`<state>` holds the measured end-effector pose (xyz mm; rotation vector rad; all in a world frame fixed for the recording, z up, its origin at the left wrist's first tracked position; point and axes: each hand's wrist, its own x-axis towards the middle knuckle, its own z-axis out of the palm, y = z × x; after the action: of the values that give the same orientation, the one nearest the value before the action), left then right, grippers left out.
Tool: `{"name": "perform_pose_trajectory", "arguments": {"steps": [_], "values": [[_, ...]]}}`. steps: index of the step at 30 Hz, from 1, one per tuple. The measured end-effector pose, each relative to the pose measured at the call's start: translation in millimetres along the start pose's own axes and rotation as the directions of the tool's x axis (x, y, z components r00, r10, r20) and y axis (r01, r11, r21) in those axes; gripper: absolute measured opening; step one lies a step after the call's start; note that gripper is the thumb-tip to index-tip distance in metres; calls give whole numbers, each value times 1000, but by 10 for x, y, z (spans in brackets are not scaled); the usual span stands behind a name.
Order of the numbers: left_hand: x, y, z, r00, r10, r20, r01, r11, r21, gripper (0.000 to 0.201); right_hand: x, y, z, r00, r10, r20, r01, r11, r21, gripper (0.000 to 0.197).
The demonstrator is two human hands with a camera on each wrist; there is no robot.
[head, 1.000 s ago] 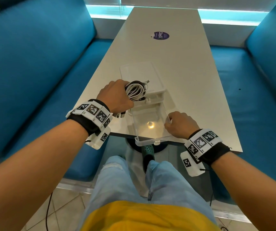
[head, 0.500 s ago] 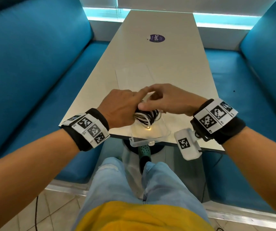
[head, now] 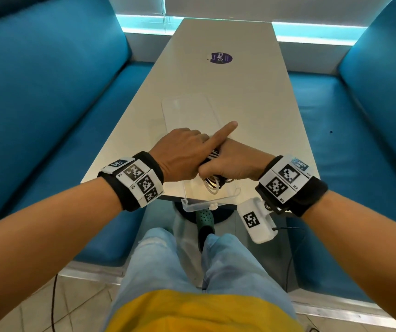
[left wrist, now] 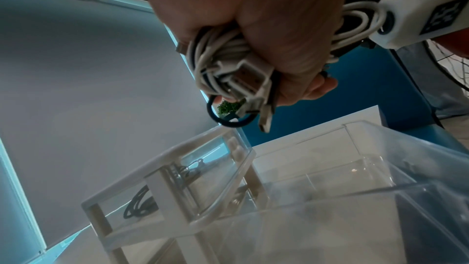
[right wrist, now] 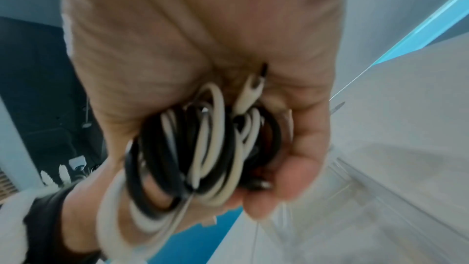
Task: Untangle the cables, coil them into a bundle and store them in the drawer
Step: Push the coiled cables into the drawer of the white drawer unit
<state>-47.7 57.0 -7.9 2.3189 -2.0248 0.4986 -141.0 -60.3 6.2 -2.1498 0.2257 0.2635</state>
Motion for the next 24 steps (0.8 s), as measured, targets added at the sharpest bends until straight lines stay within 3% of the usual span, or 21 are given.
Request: {"name": "perform_pose_trajectory", "arguments": {"steps": [6,9,16,19,22,24], "values": [[11,5,41,999,32,27,-33,999,14,99,-30,56,91,993,-75,-88,76,997,7,19],[51,25,40,995,58,82,-63,996,55,102,-21,97,116,993,-75,-89,77,997,24,37],[49,34,111,996,88,-33,-87,996,36,95,-60,95,183,975,-33,-221,11,995,-103,11],[42,36,154,996,90,-11,-89,996,13,93,-83,102,210,969,-38,-245,-2,987,-160,20],[46,14,160,996,48,81,-43,997,-58,102,-72,136,190,967,-11,-254,-31,987,-160,19],[38,-71,76,987,-47,155,76,979,-188,116,-70,246,127,956,91,-279,-140,977,-163,13]]}}
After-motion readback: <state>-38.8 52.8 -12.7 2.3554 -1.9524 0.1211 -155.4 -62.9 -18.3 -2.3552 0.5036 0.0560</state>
